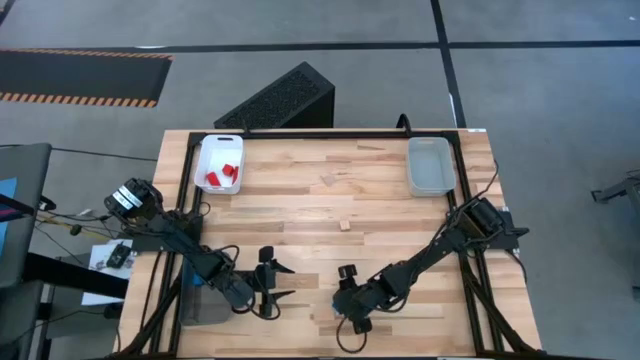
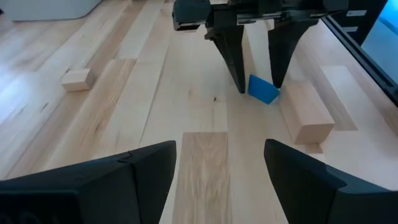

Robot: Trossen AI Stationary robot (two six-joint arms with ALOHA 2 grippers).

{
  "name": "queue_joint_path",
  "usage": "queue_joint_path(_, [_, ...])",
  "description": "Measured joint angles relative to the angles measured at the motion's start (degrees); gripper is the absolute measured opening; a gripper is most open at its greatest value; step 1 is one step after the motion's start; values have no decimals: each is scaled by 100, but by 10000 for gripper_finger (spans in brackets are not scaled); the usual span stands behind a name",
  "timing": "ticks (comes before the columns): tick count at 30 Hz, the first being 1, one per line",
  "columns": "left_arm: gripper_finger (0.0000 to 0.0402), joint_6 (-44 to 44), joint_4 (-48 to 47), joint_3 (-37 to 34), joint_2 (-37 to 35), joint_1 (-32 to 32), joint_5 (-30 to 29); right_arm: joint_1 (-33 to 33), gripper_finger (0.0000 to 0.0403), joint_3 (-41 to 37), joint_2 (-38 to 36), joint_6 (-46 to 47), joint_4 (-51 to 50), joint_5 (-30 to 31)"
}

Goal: Sort & place blocks by color
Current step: Put the blue block into the black bin

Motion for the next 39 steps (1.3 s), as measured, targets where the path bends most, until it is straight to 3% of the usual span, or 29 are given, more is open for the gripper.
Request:
queue_joint_path(6, [235,-159,9,-34,0,-4,-3,-151,233,1,-4,-197,71,-551])
queue_joint_path(13, [235,-190,88,-34,0,18,-247,-225,204,-1,-5,-485,353,-652])
queue_joint_path(28, [235,155,311,-37,171,72,-67,-407,69,4,-32,-278,248,-670])
queue_joint_path(34, [235,108,341,-37,170,55,-114,-410,46,7,-33,2,124,-516])
queue_joint_path(39, [235,123,503,-37,170,66,-176,-405,33,3,-201,121,-206,29])
